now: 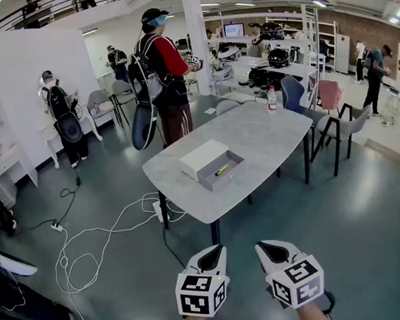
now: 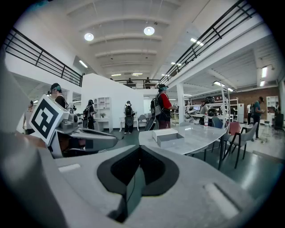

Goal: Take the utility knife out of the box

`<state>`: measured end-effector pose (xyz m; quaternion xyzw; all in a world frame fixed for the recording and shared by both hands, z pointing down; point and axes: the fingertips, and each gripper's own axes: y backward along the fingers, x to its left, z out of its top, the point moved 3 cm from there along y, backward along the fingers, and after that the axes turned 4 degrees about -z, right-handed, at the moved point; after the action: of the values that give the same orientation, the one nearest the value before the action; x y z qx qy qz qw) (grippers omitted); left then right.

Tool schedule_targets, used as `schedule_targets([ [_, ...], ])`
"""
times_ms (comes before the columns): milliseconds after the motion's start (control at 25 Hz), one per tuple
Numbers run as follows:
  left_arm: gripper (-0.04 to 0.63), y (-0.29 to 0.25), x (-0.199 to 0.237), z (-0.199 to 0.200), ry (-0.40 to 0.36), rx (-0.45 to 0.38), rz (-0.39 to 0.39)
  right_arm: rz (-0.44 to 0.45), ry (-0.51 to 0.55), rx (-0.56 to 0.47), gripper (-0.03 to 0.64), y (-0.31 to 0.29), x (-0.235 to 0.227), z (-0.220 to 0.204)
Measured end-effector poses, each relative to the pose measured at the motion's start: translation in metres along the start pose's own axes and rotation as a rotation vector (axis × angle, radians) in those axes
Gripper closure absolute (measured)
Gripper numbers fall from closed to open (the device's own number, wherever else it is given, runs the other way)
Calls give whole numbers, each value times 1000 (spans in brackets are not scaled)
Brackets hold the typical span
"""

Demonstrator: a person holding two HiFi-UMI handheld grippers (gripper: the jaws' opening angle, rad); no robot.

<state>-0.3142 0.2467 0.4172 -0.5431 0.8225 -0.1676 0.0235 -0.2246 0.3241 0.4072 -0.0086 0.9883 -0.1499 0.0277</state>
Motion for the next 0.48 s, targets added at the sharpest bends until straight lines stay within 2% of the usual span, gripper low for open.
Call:
schedule_targets([
  [480, 580, 4, 30, -10, 10, 10, -11, 1, -45, -6, 612, -21, 16, -3],
])
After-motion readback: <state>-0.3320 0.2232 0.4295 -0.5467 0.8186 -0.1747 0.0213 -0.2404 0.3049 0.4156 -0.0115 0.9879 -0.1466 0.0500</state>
